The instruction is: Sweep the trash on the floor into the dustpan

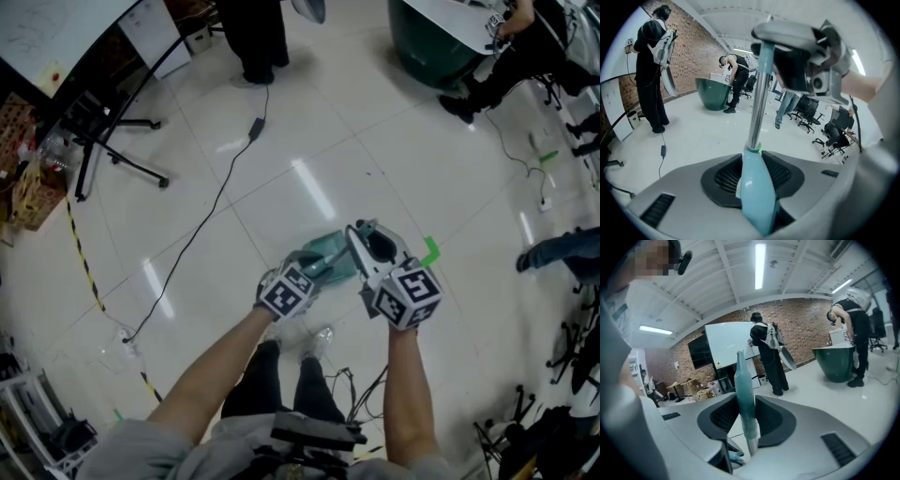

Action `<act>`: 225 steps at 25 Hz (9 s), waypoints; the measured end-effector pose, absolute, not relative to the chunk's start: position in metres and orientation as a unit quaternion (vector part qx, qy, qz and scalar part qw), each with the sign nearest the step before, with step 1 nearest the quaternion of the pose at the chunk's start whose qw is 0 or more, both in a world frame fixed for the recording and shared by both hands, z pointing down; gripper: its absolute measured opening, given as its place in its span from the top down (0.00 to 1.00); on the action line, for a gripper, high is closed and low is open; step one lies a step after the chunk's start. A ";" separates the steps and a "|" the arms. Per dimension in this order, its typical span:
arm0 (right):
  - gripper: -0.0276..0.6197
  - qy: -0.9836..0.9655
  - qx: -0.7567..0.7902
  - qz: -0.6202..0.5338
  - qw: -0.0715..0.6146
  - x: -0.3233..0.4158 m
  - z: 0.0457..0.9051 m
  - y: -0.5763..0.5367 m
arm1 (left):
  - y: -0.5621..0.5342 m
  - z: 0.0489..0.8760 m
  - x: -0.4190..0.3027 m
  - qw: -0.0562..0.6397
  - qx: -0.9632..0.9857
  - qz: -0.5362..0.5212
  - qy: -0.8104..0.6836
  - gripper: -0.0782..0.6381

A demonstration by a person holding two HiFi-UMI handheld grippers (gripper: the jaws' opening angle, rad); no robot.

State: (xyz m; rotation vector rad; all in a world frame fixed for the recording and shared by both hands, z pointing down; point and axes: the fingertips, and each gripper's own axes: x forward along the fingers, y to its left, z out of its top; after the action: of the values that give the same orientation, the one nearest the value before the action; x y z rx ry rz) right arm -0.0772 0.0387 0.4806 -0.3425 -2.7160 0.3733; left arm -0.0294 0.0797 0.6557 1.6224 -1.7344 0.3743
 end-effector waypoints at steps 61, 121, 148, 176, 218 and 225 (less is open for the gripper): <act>0.81 -0.970 0.229 0.061 0.061 0.151 0.339 -0.046 | 0.042 0.479 -0.008 0.255 0.731 0.255 -0.580 0.72; 0.79 -0.889 0.348 0.290 0.066 0.001 0.540 -0.211 | -0.187 0.619 -0.124 0.214 0.789 0.438 -0.373 0.73; 0.81 -0.890 0.389 0.133 0.199 0.039 0.573 -0.225 | -0.190 0.625 -0.138 0.222 0.787 0.445 -0.365 0.73; 0.82 -0.926 0.328 0.157 0.103 -0.021 0.489 -0.281 | -0.169 0.627 -0.182 0.252 0.761 0.456 -0.386 0.74; 0.81 -0.839 0.485 0.161 0.186 0.081 0.546 -0.193 | -0.151 0.629 -0.114 0.110 0.845 0.513 -0.099 0.74; 0.81 -0.825 0.504 0.198 0.164 0.090 0.572 -0.171 | -0.149 0.623 -0.116 0.139 0.836 0.514 -0.132 0.74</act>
State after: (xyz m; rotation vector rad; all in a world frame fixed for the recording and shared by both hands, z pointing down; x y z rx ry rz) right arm 0.0905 -0.1710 0.5724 1.4364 -2.3500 0.5647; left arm -0.1159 -0.1489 0.6231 2.4167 -0.3820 1.4849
